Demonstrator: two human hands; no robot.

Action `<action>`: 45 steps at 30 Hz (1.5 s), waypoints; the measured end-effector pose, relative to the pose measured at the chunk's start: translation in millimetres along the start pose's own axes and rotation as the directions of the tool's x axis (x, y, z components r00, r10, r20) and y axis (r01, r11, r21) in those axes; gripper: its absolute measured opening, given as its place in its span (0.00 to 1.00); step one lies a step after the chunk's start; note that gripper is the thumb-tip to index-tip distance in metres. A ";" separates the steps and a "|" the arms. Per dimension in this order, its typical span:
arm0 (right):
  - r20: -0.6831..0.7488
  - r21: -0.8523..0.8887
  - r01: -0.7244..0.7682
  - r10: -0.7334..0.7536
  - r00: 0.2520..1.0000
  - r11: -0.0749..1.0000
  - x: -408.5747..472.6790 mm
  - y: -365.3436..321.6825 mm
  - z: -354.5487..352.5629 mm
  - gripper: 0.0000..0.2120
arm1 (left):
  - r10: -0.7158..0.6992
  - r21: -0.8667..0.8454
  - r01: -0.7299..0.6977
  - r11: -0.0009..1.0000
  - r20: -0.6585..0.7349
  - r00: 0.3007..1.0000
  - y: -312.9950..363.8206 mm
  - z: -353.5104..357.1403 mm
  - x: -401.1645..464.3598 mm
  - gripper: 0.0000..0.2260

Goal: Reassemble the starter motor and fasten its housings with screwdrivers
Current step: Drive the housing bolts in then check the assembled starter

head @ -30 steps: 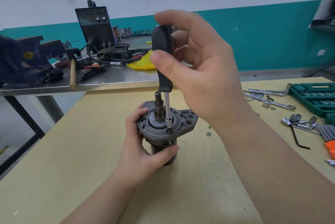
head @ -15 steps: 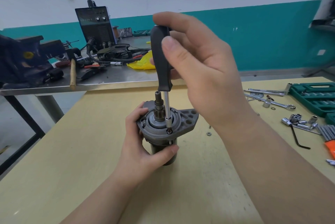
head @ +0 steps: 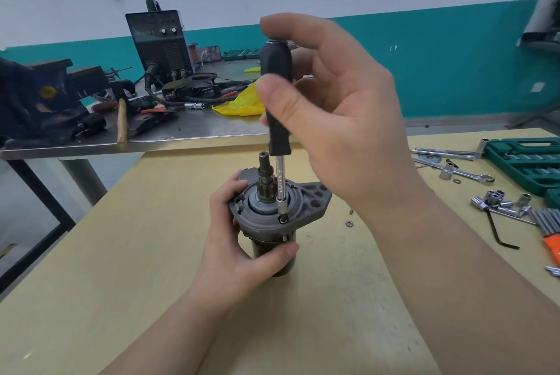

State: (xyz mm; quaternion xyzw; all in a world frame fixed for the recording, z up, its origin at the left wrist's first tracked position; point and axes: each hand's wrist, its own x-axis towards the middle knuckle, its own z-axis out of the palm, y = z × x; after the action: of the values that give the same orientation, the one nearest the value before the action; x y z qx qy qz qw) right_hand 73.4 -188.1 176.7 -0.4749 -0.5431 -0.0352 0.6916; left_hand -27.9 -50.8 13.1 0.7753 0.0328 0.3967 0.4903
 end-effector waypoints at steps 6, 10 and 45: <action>-0.001 0.065 -0.030 0.030 1.000 0.997 0.2 3.3 -1.2 0.14 | -0.003 0.013 0.003 1.000 -0.009 1.000 -1.8 -0.1 -0.2 0.44; 0.010 0.005 0.001 -0.001 1.000 1.000 -0.2 0.3 -0.2 0.16 | 0.004 0.019 -0.003 1.000 -0.014 1.000 -2.1 -1.1 -0.3 0.44; -0.029 -0.061 -0.030 0.029 0.999 0.998 1.5 1.3 0.9 0.15 | -0.002 -0.001 0.002 1.000 -0.007 1.000 -4.1 -0.4 0.8 0.44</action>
State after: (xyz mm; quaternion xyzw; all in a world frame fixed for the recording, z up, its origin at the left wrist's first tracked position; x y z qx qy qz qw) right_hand 74.1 -186.0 177.1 -0.5034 -0.5249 -0.0485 0.6846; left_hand -26.3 -48.0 10.3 0.7736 0.0351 0.3992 0.4909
